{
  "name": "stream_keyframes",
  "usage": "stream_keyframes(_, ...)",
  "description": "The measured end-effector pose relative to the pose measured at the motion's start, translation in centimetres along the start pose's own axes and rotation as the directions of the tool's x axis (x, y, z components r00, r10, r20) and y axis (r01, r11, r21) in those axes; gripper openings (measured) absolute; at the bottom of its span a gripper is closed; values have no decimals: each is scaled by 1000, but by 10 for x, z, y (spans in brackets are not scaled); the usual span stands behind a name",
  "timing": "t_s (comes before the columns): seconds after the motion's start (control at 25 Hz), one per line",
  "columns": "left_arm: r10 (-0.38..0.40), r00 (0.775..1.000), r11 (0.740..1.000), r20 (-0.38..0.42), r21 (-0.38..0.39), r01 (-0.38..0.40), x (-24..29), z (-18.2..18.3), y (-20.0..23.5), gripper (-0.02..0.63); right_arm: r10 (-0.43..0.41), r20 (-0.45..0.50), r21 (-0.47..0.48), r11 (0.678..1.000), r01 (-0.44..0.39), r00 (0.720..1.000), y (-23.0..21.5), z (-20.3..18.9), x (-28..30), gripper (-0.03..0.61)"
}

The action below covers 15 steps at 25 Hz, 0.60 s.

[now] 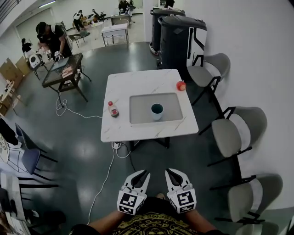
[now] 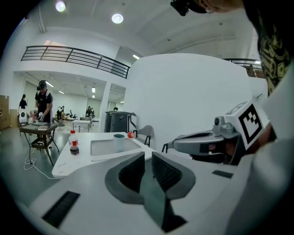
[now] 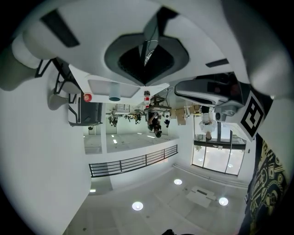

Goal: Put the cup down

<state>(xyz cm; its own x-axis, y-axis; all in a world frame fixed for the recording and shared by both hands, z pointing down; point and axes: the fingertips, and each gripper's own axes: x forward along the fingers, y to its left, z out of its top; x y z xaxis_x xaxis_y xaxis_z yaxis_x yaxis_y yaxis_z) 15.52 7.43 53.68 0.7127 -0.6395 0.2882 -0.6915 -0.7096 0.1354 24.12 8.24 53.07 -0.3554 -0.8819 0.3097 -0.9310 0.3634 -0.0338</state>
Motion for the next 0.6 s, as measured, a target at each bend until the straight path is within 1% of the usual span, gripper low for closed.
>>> stream_keyframes(0.24,-12,1000,1000,-14,-3,12,7,-20,-48,55,-6,8,7,1000,6,1000,-22,-29,-44,6)
stream_keyframes(0.32,-32,999,999,-21,-5,31,15,-25,-63,55,-17,1,21,1000,17,1000,-30,-42,-57,6)
stream_keyframes(0.44,-67,997,998,-29,-2,67,27,-31,-85,55,-34,-11,18,999,35,999,-41,-57,-73,6)
stream_keyframes(0.52,-91,995,996,-32,4,91,33,-34,-98,55,-40,-28,5,999,40,999,-45,-57,-83,6)
stream_keyframes(0.6,-114,993,993,-34,11,114,38,-35,-109,55,-53,-23,-5,999,53,998,-50,-60,-91,6)
